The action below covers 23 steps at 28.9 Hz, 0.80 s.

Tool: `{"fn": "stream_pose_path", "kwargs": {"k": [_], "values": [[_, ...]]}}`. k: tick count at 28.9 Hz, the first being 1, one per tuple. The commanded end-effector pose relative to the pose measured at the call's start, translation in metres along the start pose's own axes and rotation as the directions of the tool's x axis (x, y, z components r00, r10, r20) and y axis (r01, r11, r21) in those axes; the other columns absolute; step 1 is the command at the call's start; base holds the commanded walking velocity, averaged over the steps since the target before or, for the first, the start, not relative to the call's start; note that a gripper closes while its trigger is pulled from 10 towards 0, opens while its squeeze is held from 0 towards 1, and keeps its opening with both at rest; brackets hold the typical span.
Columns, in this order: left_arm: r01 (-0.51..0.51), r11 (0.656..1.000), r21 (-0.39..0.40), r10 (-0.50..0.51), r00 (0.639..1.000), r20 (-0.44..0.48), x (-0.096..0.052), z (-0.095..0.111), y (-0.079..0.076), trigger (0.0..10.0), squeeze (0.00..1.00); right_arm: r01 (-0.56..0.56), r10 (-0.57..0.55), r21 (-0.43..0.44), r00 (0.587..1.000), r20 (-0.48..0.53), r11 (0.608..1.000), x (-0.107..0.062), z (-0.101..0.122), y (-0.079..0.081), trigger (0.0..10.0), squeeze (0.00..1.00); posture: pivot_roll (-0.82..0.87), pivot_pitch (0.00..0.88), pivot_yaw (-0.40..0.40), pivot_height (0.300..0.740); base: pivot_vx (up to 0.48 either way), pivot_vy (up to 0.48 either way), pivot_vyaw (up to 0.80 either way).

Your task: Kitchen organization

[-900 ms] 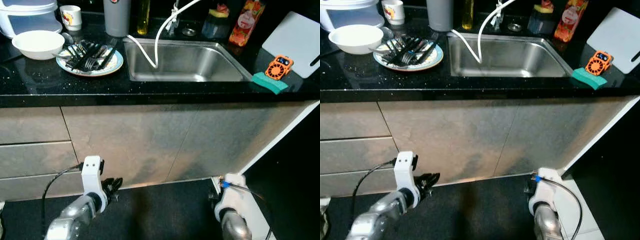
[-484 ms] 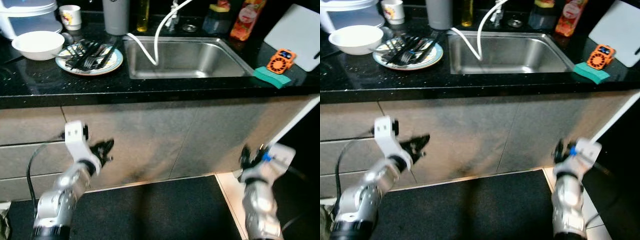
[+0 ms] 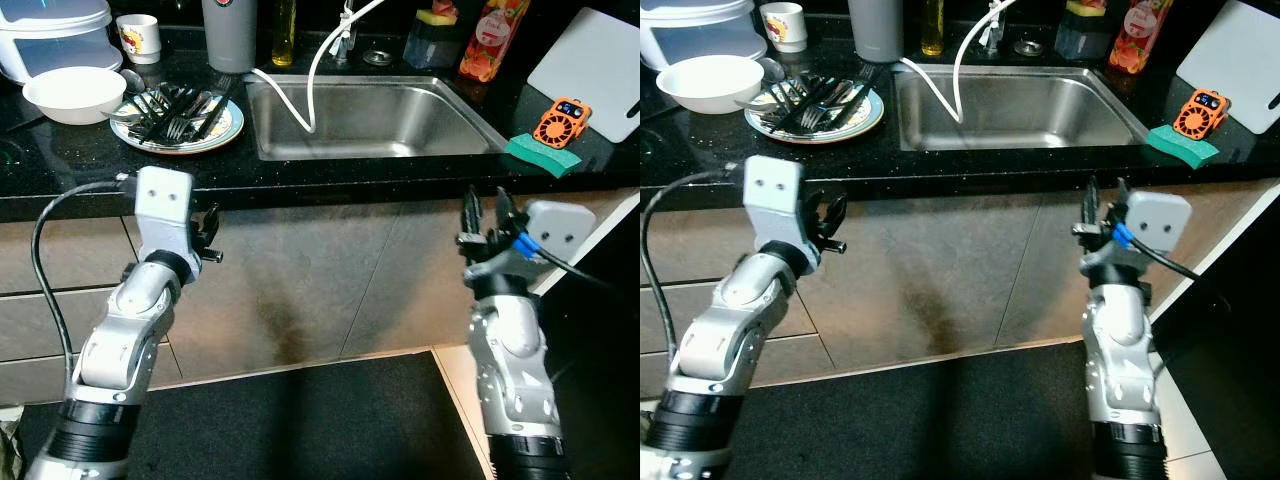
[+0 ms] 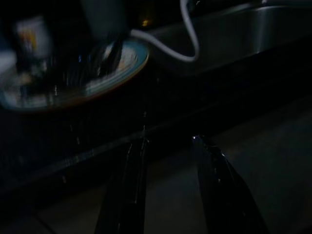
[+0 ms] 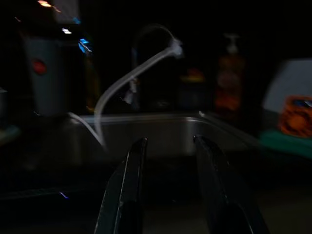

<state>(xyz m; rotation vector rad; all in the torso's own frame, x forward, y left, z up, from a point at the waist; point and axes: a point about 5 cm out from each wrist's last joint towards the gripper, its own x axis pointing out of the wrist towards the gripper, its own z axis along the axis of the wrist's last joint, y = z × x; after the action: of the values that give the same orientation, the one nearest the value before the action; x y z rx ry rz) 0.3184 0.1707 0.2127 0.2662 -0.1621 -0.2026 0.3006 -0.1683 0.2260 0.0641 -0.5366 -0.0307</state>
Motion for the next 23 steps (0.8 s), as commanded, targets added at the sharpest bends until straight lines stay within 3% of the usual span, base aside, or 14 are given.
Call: {"fn": "stream_pose_path", "kwargs": {"k": [1,3,5,8,10,12,13,14,16,18,19,20,23], "values": [[0.013,1.000,0.008,-0.013,1.000,0.022,0.001,0.002,-0.002,10.0,0.00,-0.061,0.059,0.029,0.996,0.062,0.998,0.008,0.019,0.017,10.0,0.00,0.04,0.026,-0.056,0.740,0.000,0.000,0.00],[-0.001,1.000,-0.024,0.002,0.999,0.033,0.001,0.003,0.000,10.0,0.00,-0.071,0.068,0.047,0.995,0.069,0.996,0.011,0.024,0.023,10.0,0.00,0.04,0.023,-0.056,0.740,0.000,0.000,0.00],[-0.030,0.996,-0.078,0.036,0.997,0.072,0.003,0.008,0.001,10.0,0.00,-0.055,0.052,0.136,0.998,0.025,0.989,0.013,0.019,0.030,10.0,0.00,0.04,0.016,-0.060,0.740,0.000,0.000,0.00],[-0.048,0.993,-0.110,0.055,0.996,0.065,0.006,0.008,0.002,10.0,0.00,-0.026,0.041,0.189,0.996,-0.076,0.982,0.009,0.000,0.034,10.0,0.00,0.05,0.001,-0.063,0.740,0.000,0.000,0.00],[-0.063,0.997,-0.046,0.066,0.995,0.074,0.009,0.009,0.005,10.0,0.00,-0.061,0.081,0.203,0.992,-0.093,0.977,0.006,-0.004,0.040,10.0,0.00,0.05,0.001,-0.063,0.740,0.000,0.000,0.00],[-0.071,0.991,0.112,0.066,0.997,0.048,0.015,0.006,0.013,10.0,0.00,-0.078,0.102,0.216,0.990,-0.099,0.973,0.005,-0.002,0.044,10.0,0.00,0.06,0.007,-0.076,0.740,0.000,0.000,0.00],[-0.071,0.991,0.112,0.066,0.997,0.048,0.015,0.006,0.013,10.0,0.00,-0.078,0.102,0.216,0.990,-0.099,0.973,0.005,-0.002,0.044,10.0,0.00,0.06,0.007,-0.076,0.740,0.000,0.000,0.00],[-0.070,0.968,0.240,0.077,0.997,-0.018,0.022,-0.002,0.020,10.0,0.00,-0.090,0.113,0.221,0.989,-0.096,0.971,0.005,-0.001,0.046,10.0,0.00,0.06,0.006,-0.075,0.740,0.000,0.000,0.00],[-0.056,0.946,0.320,0.081,0.995,-0.065,0.027,-0.006,0.027,10.0,0.00,-0.099,0.123,0.225,0.988,-0.093,0.969,0.005,0.001,0.047,10.0,0.00,0.06,0.008,-0.073,0.740,0.000,0.000,0.00],[-0.073,0.934,0.351,0.105,0.992,-0.072,0.036,-0.002,0.037,10.0,0.00,-0.110,0.134,0.230,0.987,-0.091,0.967,0.005,0.003,0.048,10.0,0.00,0.06,0.014,-0.073,0.740,0.000,0.000,0.00],[-0.073,0.934,0.351,0.105,0.992,-0.072,0.036,-0.002,0.037,10.0,0.00,-0.110,0.134,0.230,0.987,-0.091,0.967,0.005,0.003,0.048,10.0,0.00,0.06,0.014,-0.073,0.740,0.000,0.000,0.00],[-0.097,0.936,0.339,0.129,0.989,-0.073,0.048,0.003,0.045,10.0,0.00,-0.117,0.142,0.232,0.985,-0.094,0.966,0.006,0.003,0.050,10.0,0.00,0.06,0.015,-0.069,0.740,0.000,0.000,0.00],[-0.157,0.974,0.161,0.175,0.979,-0.102,0.063,0.002,0.050,10.0,0.00,-0.118,0.144,0.238,0.985,-0.097,0.964,0.006,0.003,0.051,10.0,0.00,0.05,0.016,-0.056,0.740,0.000,0.000,0.00]]}}
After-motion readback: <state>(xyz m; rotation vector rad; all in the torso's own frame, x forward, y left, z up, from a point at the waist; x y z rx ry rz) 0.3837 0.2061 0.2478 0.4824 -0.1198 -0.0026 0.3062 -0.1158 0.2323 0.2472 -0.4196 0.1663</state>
